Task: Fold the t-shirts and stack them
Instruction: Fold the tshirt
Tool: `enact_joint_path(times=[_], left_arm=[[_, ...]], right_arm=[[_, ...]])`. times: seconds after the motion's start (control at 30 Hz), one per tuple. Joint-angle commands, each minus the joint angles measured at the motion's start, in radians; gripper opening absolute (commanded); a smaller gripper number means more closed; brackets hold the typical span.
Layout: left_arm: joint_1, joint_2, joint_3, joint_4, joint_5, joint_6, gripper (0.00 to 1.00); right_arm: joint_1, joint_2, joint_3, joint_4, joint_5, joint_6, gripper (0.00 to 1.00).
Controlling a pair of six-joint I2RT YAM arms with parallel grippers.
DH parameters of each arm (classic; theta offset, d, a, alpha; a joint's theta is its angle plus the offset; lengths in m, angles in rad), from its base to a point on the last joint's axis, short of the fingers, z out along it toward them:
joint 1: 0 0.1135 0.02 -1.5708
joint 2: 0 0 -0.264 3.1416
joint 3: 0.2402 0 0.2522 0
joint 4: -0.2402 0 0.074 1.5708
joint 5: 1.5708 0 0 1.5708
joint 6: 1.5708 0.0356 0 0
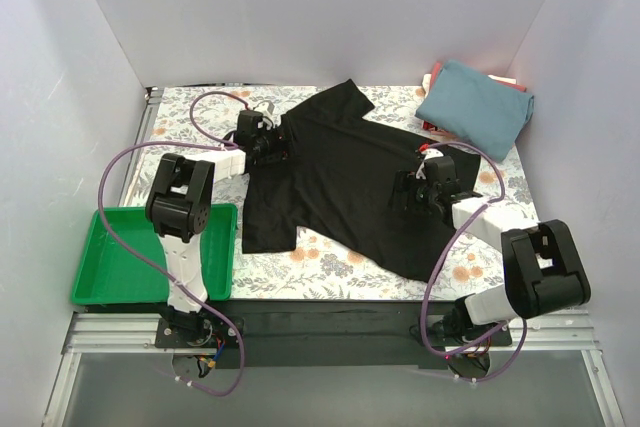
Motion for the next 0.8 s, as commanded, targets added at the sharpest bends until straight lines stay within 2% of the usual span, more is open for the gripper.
enact_joint_path(times=[0.0,0.37,0.57,0.77], left_arm=[[-0.004,-0.003,0.009,0.026,0.011,-0.008,0.83],[-0.004,0.162,0.147,-0.033,-0.043,0.030,0.83],[-0.002,0.225,0.223,-0.029,0.001,0.049,0.83],[-0.004,0.303,0.346,-0.039,0.014,0.066,0.83]], right_arm=[[0.003,0.020,0.023,0.036,0.033,-0.004,0.89],[-0.055,0.140,0.046,0.034,0.059,0.000,0.90],[-0.112,0.200,0.075,0.031,0.015,-0.003,0.90],[-0.118,0.249,0.135,0.030,-0.005,-0.011,0.90]])
